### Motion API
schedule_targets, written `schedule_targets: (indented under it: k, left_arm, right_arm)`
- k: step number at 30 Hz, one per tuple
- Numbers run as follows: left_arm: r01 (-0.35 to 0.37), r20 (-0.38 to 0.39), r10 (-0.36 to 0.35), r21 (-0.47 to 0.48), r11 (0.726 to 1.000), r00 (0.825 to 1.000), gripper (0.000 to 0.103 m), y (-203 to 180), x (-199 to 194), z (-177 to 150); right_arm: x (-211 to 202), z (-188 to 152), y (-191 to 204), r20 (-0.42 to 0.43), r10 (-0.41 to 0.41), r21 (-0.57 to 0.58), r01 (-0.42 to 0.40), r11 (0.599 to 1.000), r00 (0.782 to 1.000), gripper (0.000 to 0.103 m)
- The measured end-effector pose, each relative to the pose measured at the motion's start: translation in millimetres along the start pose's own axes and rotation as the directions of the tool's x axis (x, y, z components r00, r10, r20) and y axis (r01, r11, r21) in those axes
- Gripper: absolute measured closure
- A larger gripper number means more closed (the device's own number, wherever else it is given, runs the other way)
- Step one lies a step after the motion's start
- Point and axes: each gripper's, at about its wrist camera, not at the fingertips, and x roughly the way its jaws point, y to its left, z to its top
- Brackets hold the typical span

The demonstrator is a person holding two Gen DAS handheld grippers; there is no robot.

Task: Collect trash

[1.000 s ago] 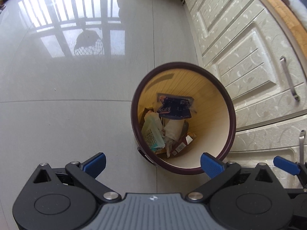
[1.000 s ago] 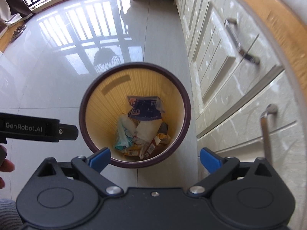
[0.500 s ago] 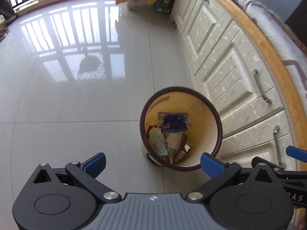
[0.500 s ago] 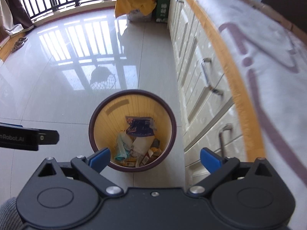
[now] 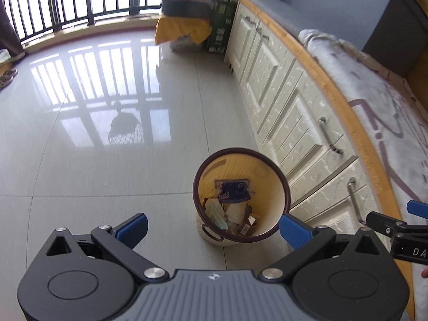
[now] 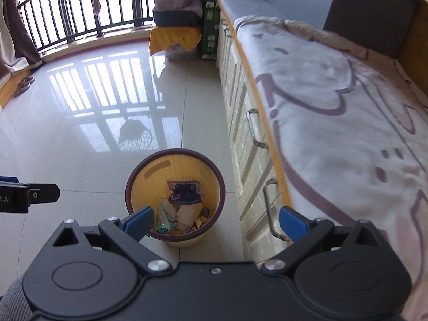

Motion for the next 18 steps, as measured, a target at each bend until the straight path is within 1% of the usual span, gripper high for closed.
schedule_targets:
  k: [4, 7, 14, 18]
  left_arm:
    - [0.019, 0.033, -0.02, 0.018, 1.0, 0.999, 0.0, -5, -20, -5]
    - [0.016, 0.06, -0.019, 0.041, 0.999, 0.998, 0.0, -9, -34, -9]
    - [0.031, 0.102, -0.037, 0.068, 0.997, 0.994, 0.0, -15, -56, -15]
    - [0.013, 0.131, -0.025, 0.092, 0.996, 0.991, 0.0, -21, -65, -21]
  right_arm:
    - [-23, -5, -7, 0.032, -0.015, 0.02, 0.014, 1.0, 0.999, 0.002]
    - [-38, -10, -13, 0.054, -0.029, 0.037, 0.027, 0.999, 0.998, 0.002]
    - [-62, -21, -23, 0.085, -0.065, 0.052, 0.061, 0.997, 0.994, 0.002]
    - [-75, -27, -27, 0.1, -0.074, 0.062, 0.068, 0.996, 0.992, 0.002]
